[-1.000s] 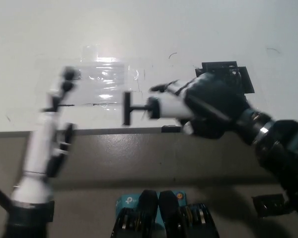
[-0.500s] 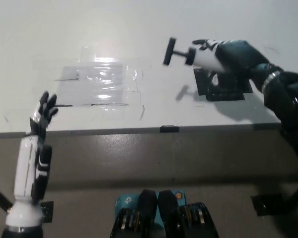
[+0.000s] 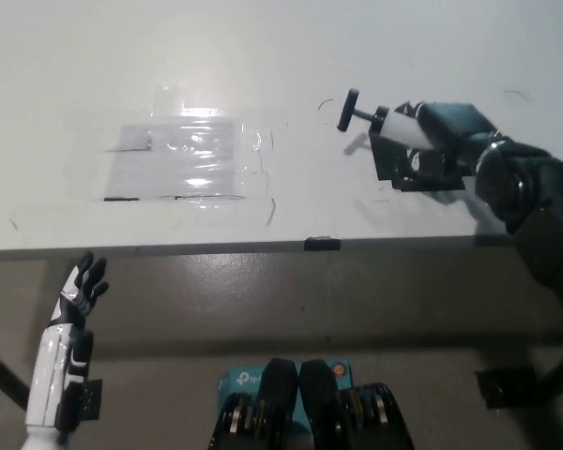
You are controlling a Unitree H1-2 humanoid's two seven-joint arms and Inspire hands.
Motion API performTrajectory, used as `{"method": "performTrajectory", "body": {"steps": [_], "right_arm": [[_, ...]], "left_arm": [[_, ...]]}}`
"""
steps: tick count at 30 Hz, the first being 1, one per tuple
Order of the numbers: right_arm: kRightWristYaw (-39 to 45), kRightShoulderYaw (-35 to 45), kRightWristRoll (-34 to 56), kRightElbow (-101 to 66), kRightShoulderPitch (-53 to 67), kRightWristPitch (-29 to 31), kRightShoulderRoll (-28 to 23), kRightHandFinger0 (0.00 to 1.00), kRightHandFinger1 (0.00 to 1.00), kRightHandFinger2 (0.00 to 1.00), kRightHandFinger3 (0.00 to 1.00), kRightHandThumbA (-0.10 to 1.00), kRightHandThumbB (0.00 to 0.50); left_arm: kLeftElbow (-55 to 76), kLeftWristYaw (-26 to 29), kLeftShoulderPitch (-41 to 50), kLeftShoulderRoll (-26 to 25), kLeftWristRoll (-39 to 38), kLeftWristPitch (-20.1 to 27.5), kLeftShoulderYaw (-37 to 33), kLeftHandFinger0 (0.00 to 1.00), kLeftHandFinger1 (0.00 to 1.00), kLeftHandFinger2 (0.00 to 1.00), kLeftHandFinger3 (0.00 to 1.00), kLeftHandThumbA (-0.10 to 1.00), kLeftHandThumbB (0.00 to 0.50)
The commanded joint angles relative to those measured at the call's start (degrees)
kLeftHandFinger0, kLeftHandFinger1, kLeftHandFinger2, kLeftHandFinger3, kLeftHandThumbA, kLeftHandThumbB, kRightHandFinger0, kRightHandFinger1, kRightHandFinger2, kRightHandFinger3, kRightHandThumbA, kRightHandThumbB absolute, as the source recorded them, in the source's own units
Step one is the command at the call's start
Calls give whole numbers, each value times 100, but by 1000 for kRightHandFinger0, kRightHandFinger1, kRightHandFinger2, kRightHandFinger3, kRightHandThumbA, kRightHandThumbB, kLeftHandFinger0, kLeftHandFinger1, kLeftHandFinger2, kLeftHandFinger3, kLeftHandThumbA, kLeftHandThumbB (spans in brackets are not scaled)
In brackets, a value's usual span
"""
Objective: The robot uses right hand to pick up a small white air pumper and uses its left hand to compress it, and then puts it on the desk
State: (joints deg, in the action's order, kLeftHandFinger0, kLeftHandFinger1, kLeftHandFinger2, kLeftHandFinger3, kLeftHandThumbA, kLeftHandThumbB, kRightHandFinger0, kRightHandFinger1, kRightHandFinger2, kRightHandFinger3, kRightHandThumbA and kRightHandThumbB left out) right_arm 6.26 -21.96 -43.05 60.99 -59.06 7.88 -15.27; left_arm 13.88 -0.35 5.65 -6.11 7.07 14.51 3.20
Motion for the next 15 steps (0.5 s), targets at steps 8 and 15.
{"method": "performTrajectory", "body": {"steps": [8,15], "right_arm": [[159,-150,424,390,-456,662,-7,1000,1000,1000,1000,599,337],[-237,-145,473,216,-408,1066,-22,1000,1000,1000,1000,820,376]], "left_arm": [[145,-63,188,51,-202,129,-105,1000,1000,1000,1000,1000,184],[69,-11,143,123,-71,197,-134,1000,1000,1000,1000,1000,192]]}}
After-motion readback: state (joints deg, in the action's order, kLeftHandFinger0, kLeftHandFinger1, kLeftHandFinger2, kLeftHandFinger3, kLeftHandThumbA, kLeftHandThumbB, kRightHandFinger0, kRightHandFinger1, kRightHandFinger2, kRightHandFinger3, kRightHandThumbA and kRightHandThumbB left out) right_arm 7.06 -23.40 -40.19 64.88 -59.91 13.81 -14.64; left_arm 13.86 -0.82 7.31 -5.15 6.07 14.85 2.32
